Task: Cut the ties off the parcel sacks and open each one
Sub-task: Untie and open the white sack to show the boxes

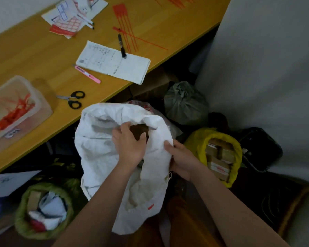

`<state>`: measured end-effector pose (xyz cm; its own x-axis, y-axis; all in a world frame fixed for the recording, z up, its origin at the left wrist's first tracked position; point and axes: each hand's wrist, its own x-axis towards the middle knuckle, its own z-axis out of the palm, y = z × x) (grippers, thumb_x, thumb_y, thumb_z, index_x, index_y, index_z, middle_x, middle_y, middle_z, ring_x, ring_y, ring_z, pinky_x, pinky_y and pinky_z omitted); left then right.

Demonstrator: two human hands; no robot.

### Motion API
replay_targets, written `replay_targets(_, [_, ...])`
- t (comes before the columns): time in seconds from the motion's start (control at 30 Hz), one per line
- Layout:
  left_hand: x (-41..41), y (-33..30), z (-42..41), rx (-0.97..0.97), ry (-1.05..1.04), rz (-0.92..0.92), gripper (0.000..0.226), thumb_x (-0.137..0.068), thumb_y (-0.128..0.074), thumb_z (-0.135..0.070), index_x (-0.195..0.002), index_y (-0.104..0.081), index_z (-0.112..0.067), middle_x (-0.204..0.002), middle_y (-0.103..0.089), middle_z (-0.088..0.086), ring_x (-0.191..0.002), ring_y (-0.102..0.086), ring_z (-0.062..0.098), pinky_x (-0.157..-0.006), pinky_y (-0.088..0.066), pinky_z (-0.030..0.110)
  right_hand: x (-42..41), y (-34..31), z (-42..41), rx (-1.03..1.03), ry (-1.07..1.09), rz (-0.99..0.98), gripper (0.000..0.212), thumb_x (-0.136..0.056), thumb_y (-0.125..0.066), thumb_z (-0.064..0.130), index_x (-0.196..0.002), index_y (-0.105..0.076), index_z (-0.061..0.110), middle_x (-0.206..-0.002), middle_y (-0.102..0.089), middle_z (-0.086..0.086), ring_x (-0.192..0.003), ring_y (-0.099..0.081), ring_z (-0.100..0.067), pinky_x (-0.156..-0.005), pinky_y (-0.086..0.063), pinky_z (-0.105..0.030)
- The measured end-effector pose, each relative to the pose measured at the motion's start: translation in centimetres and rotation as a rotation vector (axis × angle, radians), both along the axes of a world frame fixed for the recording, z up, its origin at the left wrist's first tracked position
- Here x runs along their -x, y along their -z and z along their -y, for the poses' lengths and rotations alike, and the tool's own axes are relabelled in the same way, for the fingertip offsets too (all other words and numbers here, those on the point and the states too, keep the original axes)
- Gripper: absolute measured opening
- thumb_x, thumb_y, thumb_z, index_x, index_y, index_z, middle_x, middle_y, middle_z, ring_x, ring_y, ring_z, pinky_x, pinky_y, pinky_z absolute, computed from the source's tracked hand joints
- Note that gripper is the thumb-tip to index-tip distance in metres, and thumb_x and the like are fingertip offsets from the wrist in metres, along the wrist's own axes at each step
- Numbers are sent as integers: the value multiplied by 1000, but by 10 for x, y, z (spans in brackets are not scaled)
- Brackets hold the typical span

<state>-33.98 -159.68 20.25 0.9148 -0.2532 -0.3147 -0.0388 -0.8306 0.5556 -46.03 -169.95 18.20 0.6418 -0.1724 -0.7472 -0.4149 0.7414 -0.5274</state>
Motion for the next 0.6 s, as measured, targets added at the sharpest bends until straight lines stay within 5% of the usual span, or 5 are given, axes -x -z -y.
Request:
replay_targets(0.1, [10,-11,-25,93,-138,-256,46,-86,-67,-26,-126,-46,-16,-127,-32,6,-108,-45,21,-84,-40,26,-10,-8,-5,8,46,-13,19,-103,-46,27,-114,-60,26,-111,-71,-3,-93,-72,-17,-76,-59,-37])
replay_targets(0.23, [32,-20,-54,186,-215,-529,42,-84,-69,-31,-122,-56,-17,-114,-57,3,-78,-57,12,-56,-46,18,-18,-19,-20,2,115,-60,26,-103,-45,27,-126,-56,20,-120,-64,-22,-115,-59,-43,-98,-47,-57])
replay_targets(0.33, [46,-26,-70,254,-128,-608,53,-81,-75,-31,-128,-55,-18,-113,-55,-4,-75,-56,8,-45,-41,9,-23,-29,-32,-47,185,-19,34,-104,-42,23,-138,-47,19,-123,-63,-16,-112,-62,-34,-98,-48,-54])
replay_targets(0.5, [60,-27,-91,270,-21,-472,62,-67,-86,-24,-122,-59,-19,-110,-61,-7,-102,-58,17,-81,-49,24,-30,-39,-49,-147,257,-1,35,-105,-38,21,-140,-44,22,-129,-58,-14,-111,-60,-32,-82,-53,-48])
replay_targets(0.6, [62,-19,-99,172,77,-354,67,-65,-86,-28,-124,-57,-16,-109,-61,-1,-102,-56,19,-84,-45,26,-31,-39,-53,-137,274,-34,30,-105,-38,19,-133,-48,21,-123,-61,-14,-105,-63,-29,-89,-52,-47])
